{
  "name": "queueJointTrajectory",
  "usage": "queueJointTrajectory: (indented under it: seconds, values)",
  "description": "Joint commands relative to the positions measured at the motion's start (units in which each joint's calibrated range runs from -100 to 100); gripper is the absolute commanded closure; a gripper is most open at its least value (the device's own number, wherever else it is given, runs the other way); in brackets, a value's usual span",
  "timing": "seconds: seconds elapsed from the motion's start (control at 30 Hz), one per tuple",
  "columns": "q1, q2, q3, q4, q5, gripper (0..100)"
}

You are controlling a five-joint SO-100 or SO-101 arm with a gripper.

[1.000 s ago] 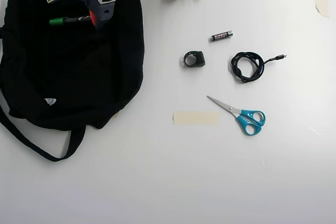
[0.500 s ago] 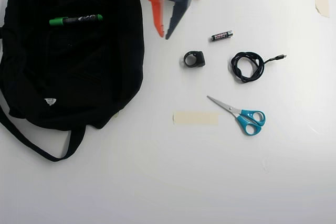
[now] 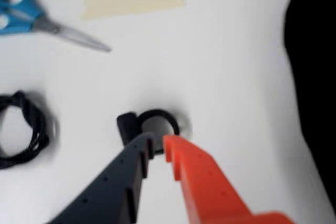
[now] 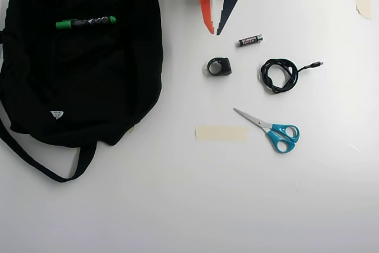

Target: Put the green marker into the black bag

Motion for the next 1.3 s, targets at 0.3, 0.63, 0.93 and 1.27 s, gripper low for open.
queueJointTrajectory:
  seconds: [0.3,0.63,0.93,1.27]
  values:
    - [-1.69,-17.19,22.72,-8.38,-0.02,98]
    - [-3.41,-25.9,35.75,-7.78,-0.02,98]
    - [-6.78,-26.07,37.72,3.68,0.03,98]
    - [-5.05,-26.15,37.72,9.11,0.13,98]
